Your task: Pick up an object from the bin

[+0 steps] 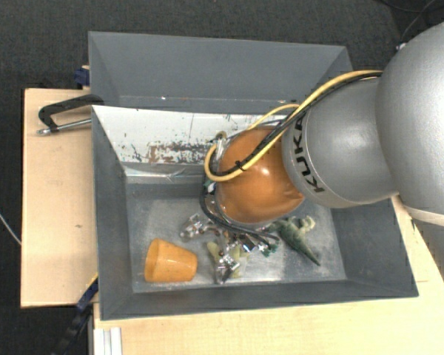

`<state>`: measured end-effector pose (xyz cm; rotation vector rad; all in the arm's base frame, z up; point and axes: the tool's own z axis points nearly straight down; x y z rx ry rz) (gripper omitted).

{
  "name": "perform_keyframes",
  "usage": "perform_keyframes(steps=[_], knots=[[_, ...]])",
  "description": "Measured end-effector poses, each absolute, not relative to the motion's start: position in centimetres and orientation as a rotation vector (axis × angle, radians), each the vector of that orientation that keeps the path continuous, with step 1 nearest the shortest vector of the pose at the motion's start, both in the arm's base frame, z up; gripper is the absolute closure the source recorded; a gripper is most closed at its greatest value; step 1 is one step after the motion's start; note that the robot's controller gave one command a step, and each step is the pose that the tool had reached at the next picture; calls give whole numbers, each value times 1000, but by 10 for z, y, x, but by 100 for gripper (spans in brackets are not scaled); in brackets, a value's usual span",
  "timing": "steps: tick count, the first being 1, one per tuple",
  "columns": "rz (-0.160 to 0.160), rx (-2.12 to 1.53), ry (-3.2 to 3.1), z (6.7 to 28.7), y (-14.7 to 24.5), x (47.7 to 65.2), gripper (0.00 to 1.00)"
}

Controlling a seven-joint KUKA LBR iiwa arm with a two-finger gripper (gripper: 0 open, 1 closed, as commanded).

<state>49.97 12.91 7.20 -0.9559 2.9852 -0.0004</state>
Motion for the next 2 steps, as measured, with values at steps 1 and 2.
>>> perform_keyframes(steps=[1, 2], knots=[[-6, -852, 3016, 102, 42, 526, 0], [5, -549, 3087, 72, 13, 507, 0]])
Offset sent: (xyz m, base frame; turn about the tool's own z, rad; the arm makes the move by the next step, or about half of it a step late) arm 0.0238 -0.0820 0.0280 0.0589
